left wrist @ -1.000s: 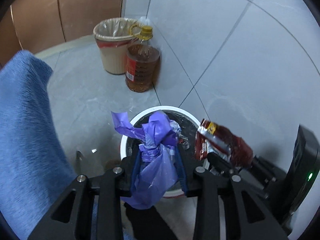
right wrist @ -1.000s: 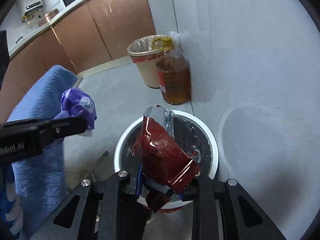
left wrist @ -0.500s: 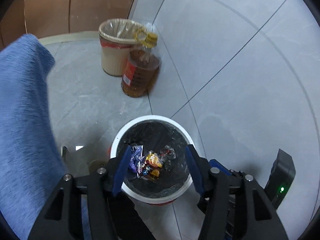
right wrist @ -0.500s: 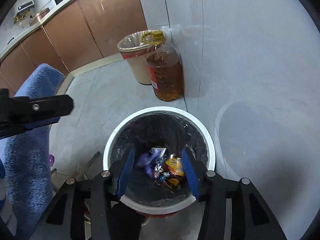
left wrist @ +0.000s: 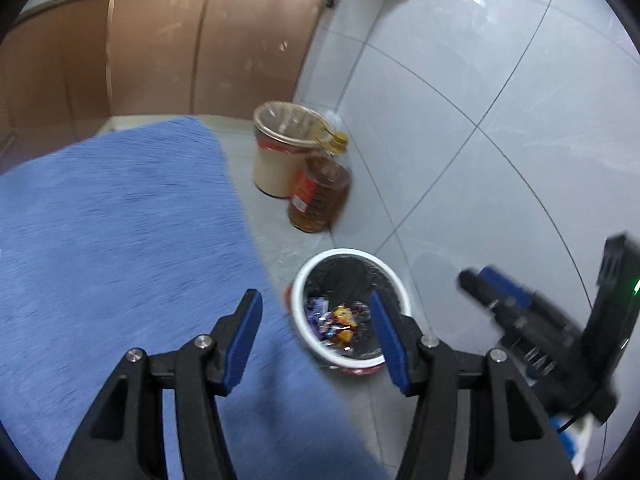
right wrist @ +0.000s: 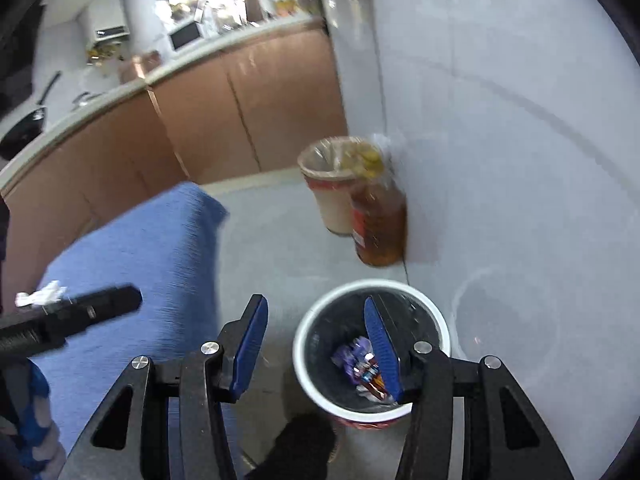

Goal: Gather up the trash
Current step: 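Move both grippers back over the towel, then grasp the purple wrapper with the left gripper while the right grasps the white tissue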

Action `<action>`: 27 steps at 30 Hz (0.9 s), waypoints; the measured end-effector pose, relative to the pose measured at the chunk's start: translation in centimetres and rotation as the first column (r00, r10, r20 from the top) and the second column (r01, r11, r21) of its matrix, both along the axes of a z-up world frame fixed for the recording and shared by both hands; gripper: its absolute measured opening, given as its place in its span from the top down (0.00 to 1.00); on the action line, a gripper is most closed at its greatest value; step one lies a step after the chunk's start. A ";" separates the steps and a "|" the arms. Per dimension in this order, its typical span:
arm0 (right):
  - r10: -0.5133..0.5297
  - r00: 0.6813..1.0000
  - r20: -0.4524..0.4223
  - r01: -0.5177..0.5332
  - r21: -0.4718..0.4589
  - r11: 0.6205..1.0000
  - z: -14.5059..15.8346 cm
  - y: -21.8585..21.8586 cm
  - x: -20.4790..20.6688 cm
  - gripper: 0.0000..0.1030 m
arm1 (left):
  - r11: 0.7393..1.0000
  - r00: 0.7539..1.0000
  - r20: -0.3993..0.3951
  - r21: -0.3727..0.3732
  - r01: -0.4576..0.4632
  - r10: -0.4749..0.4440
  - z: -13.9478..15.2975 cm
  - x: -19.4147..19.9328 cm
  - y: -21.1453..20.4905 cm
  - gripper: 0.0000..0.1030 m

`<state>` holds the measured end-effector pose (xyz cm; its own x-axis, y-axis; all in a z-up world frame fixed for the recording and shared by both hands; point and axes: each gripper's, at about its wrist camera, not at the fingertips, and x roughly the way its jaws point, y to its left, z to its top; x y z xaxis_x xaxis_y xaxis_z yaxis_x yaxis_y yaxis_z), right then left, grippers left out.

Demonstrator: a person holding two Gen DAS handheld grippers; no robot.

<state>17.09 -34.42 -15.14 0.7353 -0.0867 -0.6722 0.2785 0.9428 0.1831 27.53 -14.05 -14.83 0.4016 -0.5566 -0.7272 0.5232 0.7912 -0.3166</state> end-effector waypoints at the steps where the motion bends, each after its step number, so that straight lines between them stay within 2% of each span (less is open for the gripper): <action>1: 0.016 1.000 0.015 -0.016 -0.005 1.000 0.9 0.8 -0.3 0.53 | 1.000 1.000 0.018 0.000 -0.014 0.014 0.5 -0.5 1.5 0.47; 5: 0.076 0.995 0.065 -0.074 -0.035 0.997 4.0 4.1 -1.2 0.52 | 0.997 0.995 0.069 -0.006 -0.071 0.072 2.1 -2.2 7.1 0.47; 10: 0.157 0.981 0.114 -0.150 -0.071 0.986 7.5 8.5 -2.4 0.52 | 0.985 0.977 0.133 -0.027 -0.168 0.170 4.2 -4.7 14.5 0.47; 14: 0.218 0.964 0.150 -0.203 -0.107 0.973 10.1 11.7 -4.0 0.50 | 0.967 0.958 0.138 -0.067 -0.245 0.252 4.9 -6.7 19.8 0.47; 21: 0.347 0.916 0.203 -0.325 -0.132 0.936 13.3 16.8 -5.2 0.47 | 0.926 0.906 0.188 -0.059 -0.374 0.378 4.5 -10.2 27.9 0.47; 27: 0.443 0.876 0.191 -0.435 -0.087 0.896 13.8 20.7 -2.8 0.47 | 0.905 0.886 0.189 -0.036 -0.425 0.423 2.8 -10.0 33.5 0.47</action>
<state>14.24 -13.73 -1.33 0.8226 0.2530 -0.5092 -0.2045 0.9673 0.1503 17.58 19.46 -12.06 0.7274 -0.2983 -0.6180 0.1865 0.9526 -0.2404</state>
